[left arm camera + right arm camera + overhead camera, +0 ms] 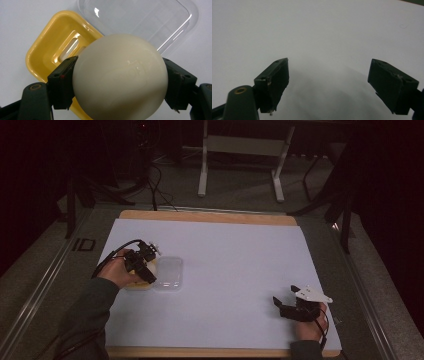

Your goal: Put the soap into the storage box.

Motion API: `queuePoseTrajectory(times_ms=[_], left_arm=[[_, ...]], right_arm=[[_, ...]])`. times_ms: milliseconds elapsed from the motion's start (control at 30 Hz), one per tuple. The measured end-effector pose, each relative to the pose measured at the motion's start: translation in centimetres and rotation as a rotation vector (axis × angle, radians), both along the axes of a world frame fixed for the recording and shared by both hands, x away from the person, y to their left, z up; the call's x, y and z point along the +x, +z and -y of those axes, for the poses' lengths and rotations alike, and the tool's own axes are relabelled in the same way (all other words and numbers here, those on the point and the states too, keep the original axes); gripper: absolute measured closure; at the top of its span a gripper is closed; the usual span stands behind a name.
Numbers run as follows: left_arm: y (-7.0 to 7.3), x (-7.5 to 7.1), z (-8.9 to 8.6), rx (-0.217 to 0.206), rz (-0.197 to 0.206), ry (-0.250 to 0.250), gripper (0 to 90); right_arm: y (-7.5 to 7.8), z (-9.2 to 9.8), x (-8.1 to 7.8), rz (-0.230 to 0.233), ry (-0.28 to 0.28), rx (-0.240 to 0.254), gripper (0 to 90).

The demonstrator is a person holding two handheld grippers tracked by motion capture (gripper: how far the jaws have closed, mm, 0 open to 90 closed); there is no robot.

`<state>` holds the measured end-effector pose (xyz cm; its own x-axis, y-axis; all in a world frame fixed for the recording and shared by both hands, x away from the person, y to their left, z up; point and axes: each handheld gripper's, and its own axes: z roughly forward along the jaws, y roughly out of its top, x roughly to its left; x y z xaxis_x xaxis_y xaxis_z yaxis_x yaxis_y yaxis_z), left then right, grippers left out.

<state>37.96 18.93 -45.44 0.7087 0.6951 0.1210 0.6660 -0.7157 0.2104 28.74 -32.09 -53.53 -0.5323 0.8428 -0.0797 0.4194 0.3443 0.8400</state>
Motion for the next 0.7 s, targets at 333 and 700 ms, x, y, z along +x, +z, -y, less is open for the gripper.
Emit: queuePoseTrajectory(times_ms=[333, 700], left_arm=[[0.1, 0.5, -0.2, -0.015, 0.001, 0.059, 24.0], [-0.3, 1.3, -1.0, -0.015, 0.004, 0.134, 24.0]], right_arm=[[0.0, 0.0, 0.0, 0.000, 0.001, 0.000, 17.2], [0.0, 0.0, 0.0, 0.002, 0.003, -0.002, 17.2]])
